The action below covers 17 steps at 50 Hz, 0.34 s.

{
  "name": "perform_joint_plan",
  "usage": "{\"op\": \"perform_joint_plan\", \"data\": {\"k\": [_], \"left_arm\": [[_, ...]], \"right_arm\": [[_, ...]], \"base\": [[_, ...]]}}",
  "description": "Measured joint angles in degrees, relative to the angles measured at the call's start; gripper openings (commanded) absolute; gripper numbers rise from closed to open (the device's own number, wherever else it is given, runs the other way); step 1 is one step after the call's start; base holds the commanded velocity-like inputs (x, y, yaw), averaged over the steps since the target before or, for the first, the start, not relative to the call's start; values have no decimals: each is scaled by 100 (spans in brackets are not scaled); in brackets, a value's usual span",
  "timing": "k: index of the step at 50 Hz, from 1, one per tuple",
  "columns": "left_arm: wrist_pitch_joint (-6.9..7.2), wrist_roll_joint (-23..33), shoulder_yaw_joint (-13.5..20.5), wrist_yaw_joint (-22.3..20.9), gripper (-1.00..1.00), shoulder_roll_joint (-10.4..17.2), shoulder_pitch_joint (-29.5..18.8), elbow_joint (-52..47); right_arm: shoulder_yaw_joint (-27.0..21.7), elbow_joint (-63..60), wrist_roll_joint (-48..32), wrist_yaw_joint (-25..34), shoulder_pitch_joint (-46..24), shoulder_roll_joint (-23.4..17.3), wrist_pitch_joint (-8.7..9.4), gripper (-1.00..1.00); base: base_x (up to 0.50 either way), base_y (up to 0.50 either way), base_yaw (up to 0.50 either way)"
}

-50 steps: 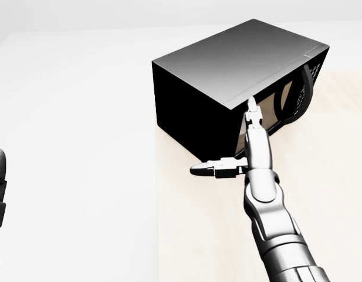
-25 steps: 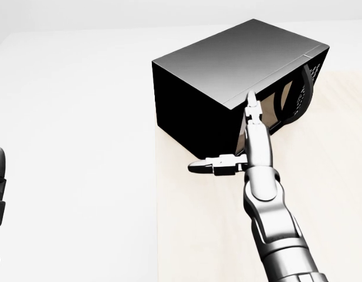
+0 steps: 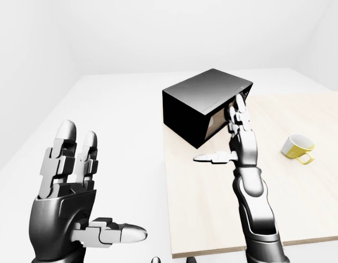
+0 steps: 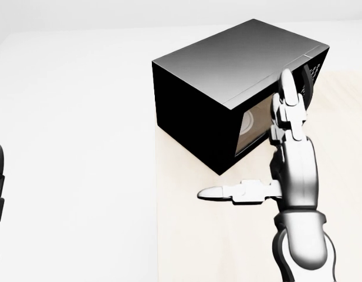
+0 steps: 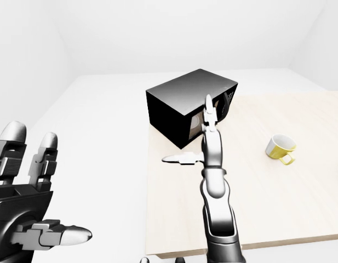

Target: Close the microwave.

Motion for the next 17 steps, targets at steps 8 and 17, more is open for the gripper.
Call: {"op": "perform_joint_plan", "data": {"k": [8, 17], "left_arm": [[0, 75, 43, -93, 100, -115, -69, 0], [0, 157, 85, -190, 100, -233, -137, 0]], "right_arm": [[41, -1196, 17, 183, 985, 64, 0, 100], [-61, -1778, 134, 359, 1749, 116, 0, 100]], "base": [[0, 0, 0], [0, 0, 0]]}}
